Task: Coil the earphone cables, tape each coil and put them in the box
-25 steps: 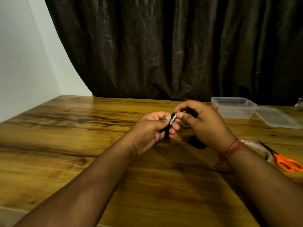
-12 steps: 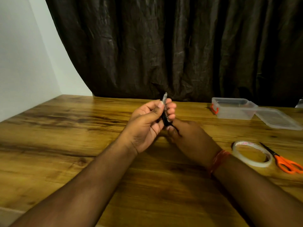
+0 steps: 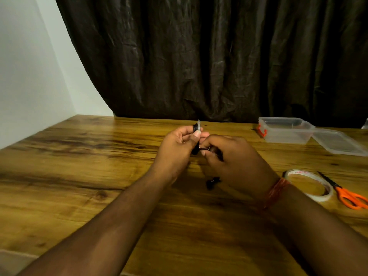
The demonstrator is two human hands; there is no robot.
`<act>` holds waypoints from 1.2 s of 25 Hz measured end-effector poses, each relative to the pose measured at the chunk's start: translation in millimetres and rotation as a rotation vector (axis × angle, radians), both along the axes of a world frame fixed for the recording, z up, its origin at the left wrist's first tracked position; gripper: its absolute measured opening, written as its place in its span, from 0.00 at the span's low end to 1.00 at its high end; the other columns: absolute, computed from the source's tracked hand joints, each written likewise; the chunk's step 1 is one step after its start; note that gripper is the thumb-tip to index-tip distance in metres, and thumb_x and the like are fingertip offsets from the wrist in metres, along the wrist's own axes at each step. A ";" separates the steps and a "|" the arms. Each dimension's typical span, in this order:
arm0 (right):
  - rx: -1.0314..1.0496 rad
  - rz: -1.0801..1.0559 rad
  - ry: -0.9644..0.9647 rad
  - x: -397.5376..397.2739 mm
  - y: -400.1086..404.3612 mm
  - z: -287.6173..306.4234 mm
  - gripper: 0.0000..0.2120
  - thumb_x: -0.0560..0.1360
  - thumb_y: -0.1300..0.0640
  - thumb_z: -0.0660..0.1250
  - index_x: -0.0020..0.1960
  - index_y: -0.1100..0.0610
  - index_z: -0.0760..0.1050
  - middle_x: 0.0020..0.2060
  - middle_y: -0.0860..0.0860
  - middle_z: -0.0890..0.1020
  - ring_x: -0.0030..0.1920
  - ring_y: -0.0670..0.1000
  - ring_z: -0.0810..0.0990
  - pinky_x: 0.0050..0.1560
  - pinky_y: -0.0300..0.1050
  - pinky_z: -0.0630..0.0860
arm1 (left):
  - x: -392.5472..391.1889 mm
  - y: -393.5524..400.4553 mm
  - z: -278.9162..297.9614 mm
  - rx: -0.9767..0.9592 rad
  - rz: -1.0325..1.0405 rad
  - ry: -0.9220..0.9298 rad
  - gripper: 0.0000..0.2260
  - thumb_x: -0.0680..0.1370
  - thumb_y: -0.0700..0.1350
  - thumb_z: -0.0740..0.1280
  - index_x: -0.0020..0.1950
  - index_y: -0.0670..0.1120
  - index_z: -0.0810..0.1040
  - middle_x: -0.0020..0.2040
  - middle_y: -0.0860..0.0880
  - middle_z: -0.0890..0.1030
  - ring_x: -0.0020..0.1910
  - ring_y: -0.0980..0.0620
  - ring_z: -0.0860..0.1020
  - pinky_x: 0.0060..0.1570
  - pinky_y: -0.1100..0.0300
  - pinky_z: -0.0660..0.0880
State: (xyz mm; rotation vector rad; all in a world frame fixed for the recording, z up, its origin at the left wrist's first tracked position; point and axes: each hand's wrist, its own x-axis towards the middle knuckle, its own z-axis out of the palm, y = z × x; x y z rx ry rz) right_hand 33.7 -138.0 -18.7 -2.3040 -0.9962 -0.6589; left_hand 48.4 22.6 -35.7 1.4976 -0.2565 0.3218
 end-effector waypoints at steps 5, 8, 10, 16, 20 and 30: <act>0.045 -0.089 -0.021 12.7 -19.6 13.7 0.04 0.72 0.54 0.72 0.46 0.52 0.79 0.41 0.45 0.79 0.43 0.46 0.77 0.42 0.45 0.72 | -9.5 -8.0 -0.7 0.156 -0.262 0.138 0.10 0.84 0.38 0.57 0.56 0.39 0.77 0.45 0.44 0.83 0.43 0.53 0.82 0.49 0.58 0.80; 0.074 -0.082 -0.027 17.9 -25.6 16.2 0.04 0.72 0.55 0.72 0.45 0.52 0.78 0.42 0.45 0.77 0.43 0.42 0.74 0.42 0.37 0.70 | -16.6 -7.0 4.3 0.109 -0.385 0.186 0.12 0.84 0.38 0.54 0.56 0.38 0.77 0.41 0.46 0.81 0.38 0.55 0.79 0.41 0.62 0.77; 0.164 -0.069 -0.013 21.0 -27.6 16.9 0.02 0.73 0.56 0.72 0.45 0.52 0.79 0.41 0.45 0.78 0.43 0.42 0.74 0.42 0.33 0.69 | -21.0 -7.1 6.7 0.070 -0.447 0.186 0.12 0.84 0.39 0.54 0.55 0.38 0.77 0.39 0.47 0.79 0.35 0.56 0.76 0.37 0.63 0.75; 0.369 0.000 0.282 22.8 -12.5 1.4 0.06 0.79 0.59 0.64 0.48 0.52 0.79 0.36 0.46 0.81 0.39 0.43 0.78 0.43 0.43 0.74 | -20.0 -6.9 13.3 -0.414 -0.529 0.158 0.10 0.79 0.44 0.60 0.49 0.38 0.76 0.34 0.48 0.72 0.31 0.56 0.68 0.32 0.64 0.69; 0.409 0.089 0.514 15.2 3.3 -12.5 0.13 0.81 0.58 0.59 0.45 0.45 0.79 0.31 0.46 0.78 0.32 0.45 0.75 0.36 0.49 0.74 | -13.9 -5.8 12.2 -0.609 -0.466 0.122 0.11 0.79 0.44 0.61 0.51 0.37 0.75 0.35 0.48 0.73 0.31 0.56 0.70 0.33 0.63 0.71; 0.212 0.066 0.555 2.7 17.3 -20.2 0.07 0.80 0.56 0.61 0.53 0.48 0.77 0.38 0.50 0.82 0.36 0.50 0.81 0.34 0.46 0.77 | -7.1 -4.9 12.6 -0.640 -0.188 0.032 0.10 0.83 0.37 0.56 0.57 0.37 0.77 0.43 0.45 0.84 0.43 0.54 0.83 0.46 0.61 0.80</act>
